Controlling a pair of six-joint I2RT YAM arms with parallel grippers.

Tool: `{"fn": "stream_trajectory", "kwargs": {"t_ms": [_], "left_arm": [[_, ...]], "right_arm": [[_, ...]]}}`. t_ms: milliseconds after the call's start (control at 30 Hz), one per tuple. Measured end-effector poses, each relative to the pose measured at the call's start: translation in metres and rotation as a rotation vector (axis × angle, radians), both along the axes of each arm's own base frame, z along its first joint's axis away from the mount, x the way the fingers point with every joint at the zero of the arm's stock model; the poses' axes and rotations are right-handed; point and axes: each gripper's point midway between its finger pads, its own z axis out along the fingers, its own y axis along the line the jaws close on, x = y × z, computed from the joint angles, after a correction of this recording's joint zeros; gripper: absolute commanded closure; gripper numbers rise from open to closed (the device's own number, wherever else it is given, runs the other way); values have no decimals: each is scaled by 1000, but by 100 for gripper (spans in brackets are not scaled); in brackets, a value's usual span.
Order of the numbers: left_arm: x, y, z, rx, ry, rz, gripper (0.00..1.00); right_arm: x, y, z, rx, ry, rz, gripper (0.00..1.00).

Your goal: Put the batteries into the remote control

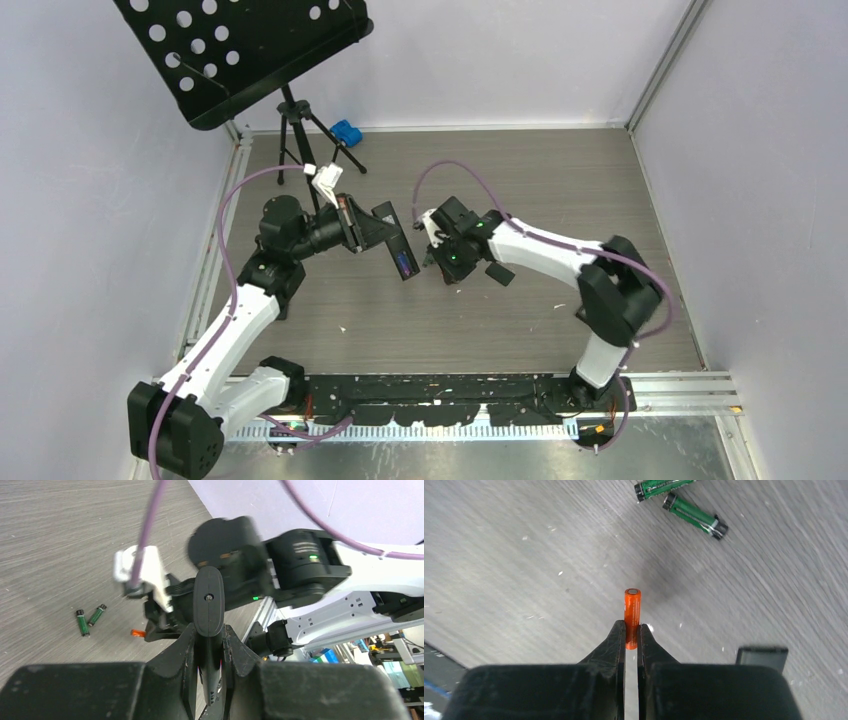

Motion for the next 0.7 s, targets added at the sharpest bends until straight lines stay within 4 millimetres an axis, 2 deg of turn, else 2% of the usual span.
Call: {"fn": "stream_trajectory", "kwargs": {"t_ms": [67,267,400,533,700], "left_arm": [[0,-1,1,-10,10,1,100],[5,-4,-1,-40,60,0,100],[9,-11,-4,-74,104,-6,100],[9,-25,-13,-92,168,-28,100],[11,-39,-29,-102,247,-41,100]], "right_arm": [[-3,0,24,60,-36,-34,96],[-6,6,114,320,-180,-140,94],[-17,3,159,460,-218,-198,92],[-29,2,190,563,-216,-231,91],[-40,2,201,601,-168,-250,90]]}}
